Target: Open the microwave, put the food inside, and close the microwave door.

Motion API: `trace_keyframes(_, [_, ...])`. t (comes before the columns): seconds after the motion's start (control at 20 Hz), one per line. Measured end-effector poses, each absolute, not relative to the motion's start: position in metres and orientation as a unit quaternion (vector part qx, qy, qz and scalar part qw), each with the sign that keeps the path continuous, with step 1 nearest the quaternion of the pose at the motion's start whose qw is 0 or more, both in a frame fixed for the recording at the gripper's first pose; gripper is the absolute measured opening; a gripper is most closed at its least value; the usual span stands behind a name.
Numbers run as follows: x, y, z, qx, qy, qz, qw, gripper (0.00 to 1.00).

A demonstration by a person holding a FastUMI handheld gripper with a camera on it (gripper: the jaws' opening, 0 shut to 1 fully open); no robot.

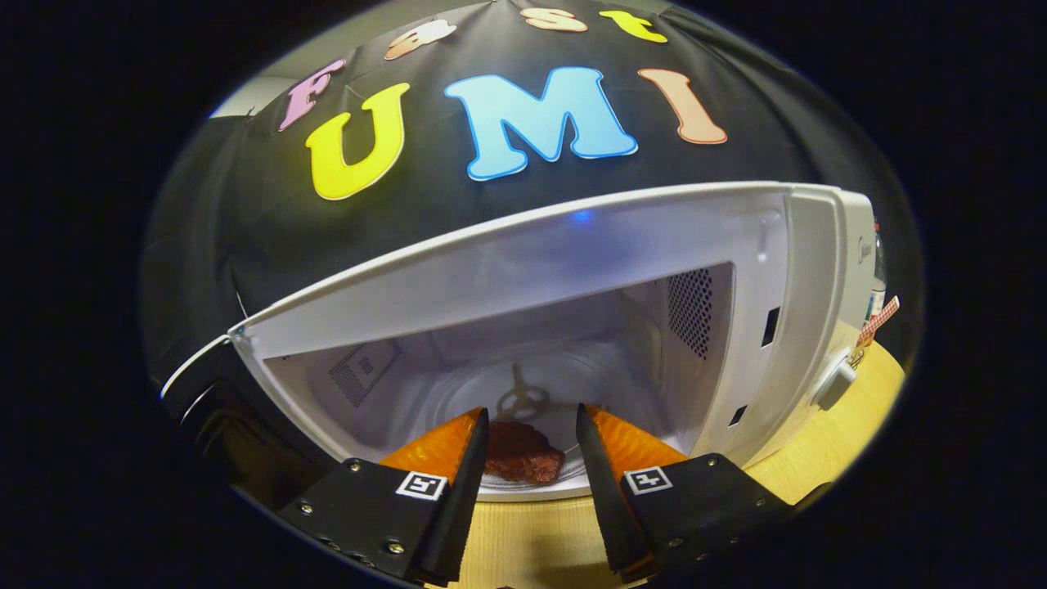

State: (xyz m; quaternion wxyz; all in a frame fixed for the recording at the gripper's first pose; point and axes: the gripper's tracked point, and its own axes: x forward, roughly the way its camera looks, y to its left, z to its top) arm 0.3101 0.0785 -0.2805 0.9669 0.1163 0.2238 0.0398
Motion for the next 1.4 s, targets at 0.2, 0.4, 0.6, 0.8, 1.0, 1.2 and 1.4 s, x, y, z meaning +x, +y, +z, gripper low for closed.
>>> trace_keyframes(0.2, [0.271, 0.085, -0.244, 0.104, 0.207, 0.066, 0.971, 0.64])
trace_keyframes(0.4, [0.225, 0.096, -0.196, 0.094, 0.179, 0.087, 0.976, 0.64])
trace_keyframes(0.6, [0.175, 0.126, -0.153, 0.103, 0.162, 0.123, 0.974, 0.64])
trace_keyframes(0.8, [0.126, 0.167, -0.124, 0.094, 0.151, 0.169, 0.970, 0.64])
trace_keyframes(1.0, [0.083, 0.208, -0.104, 0.081, 0.140, 0.211, 0.964, 0.64])
trace_keyframes(1.2, [0.044, 0.256, -0.092, 0.076, 0.136, 0.256, 0.954, 0.64])
trace_keyframes(1.4, [0.011, 0.305, -0.082, 0.076, 0.131, 0.302, 0.941, 0.64])
